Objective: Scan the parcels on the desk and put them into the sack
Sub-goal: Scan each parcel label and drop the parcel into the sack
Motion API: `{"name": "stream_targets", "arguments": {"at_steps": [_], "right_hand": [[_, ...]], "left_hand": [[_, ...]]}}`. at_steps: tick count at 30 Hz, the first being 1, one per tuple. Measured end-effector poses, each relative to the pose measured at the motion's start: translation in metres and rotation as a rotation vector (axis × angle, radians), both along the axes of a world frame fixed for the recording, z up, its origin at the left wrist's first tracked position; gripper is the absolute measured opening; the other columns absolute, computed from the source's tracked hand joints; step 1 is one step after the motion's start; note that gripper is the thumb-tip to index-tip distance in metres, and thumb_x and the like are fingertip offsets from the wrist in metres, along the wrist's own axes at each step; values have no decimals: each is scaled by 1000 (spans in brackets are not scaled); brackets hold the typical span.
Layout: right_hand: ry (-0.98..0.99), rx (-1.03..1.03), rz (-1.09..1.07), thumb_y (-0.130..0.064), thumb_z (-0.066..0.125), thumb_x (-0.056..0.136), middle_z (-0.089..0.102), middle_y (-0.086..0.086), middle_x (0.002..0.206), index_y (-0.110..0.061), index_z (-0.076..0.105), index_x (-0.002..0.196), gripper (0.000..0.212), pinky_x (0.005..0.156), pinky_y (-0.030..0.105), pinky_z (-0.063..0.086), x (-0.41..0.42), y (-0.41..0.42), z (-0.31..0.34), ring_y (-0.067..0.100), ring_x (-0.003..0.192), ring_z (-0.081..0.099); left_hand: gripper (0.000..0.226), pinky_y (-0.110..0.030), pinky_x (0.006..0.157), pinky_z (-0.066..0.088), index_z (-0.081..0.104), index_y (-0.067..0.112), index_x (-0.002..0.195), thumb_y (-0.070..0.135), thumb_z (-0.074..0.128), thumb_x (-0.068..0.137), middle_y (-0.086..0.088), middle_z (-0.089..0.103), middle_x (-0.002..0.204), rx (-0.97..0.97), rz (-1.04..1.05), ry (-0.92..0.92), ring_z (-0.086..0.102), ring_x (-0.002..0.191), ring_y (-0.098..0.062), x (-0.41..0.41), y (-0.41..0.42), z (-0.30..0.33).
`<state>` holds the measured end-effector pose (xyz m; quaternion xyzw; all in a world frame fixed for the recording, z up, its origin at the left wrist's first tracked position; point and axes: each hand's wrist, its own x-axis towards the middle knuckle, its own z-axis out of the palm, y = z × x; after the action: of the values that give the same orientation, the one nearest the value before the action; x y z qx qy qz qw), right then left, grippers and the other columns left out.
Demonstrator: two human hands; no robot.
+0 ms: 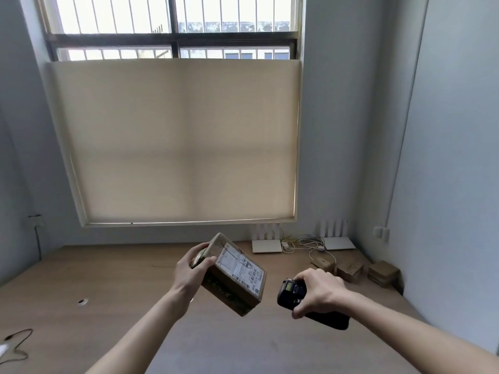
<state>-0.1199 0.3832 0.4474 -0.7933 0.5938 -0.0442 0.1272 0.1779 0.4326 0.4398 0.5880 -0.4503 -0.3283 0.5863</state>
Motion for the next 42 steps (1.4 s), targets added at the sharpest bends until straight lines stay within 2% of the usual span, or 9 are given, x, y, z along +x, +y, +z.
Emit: {"name": "stream_targets", "arguments": {"at_steps": [4,9,13,19,23,27,33,37,42], "right_hand": [[-331,173,54,-52,92,55,75,-11,99,-31,72,112,64,84,28,60,18,-2,-4,8,93,71],[-683,350,174,-29,93,72,78,-2,102,-25,75,111,44,74,20,59,78,13,-9,13,92,74],[-792,383,279,-24,92,74,79,-3,101,-27,76,112,41,76,20,59,140,27,-17,12,92,74],[-788,463,433,-41,94,57,79,-9,95,-31,79,102,48,78,19,57,250,67,-23,5,84,73],[-766,494,546,-36,96,60,80,-9,97,-30,79,104,48,81,19,57,342,109,-22,7,89,74],[-744,495,653,-22,94,71,79,-13,92,-31,76,107,41,70,12,52,440,167,-35,1,82,74],[-707,615,813,-28,95,68,78,-9,89,-30,75,103,40,64,13,52,564,274,-72,4,77,73],[-569,787,1022,-26,93,70,80,-8,98,-24,76,115,48,80,23,61,628,343,-89,8,89,76],[-529,903,1133,-23,93,71,79,-11,95,-21,75,116,49,76,15,53,700,404,-114,2,85,74]], "left_hand": [[45,-49,91,56,68,42,112,36,70,67,-11,71,103,9,62,95,67,100,-28,10,9,-3],[54,-48,83,57,50,47,133,22,68,89,-11,66,113,62,127,191,64,101,-27,41,39,-20],[84,-50,84,55,33,67,135,39,72,67,-10,66,116,195,133,154,65,107,-28,97,93,-37],[41,-44,78,60,50,49,129,48,65,91,-5,71,112,249,271,168,70,101,-25,190,190,-47],[55,-33,68,56,57,39,121,50,76,71,-2,71,113,235,396,156,74,87,-24,255,268,-43],[72,-43,70,61,58,26,113,48,87,51,-10,64,119,205,580,175,71,88,-28,315,357,-48],[59,-51,76,62,55,31,120,34,88,72,-13,60,125,173,852,347,65,107,-33,373,487,-80],[59,-55,80,61,52,30,129,27,83,79,-15,65,122,128,964,473,66,105,-34,398,544,-99],[104,-52,93,56,50,32,131,52,94,39,-11,64,125,157,1083,495,63,113,-31,426,585,-128]]}}
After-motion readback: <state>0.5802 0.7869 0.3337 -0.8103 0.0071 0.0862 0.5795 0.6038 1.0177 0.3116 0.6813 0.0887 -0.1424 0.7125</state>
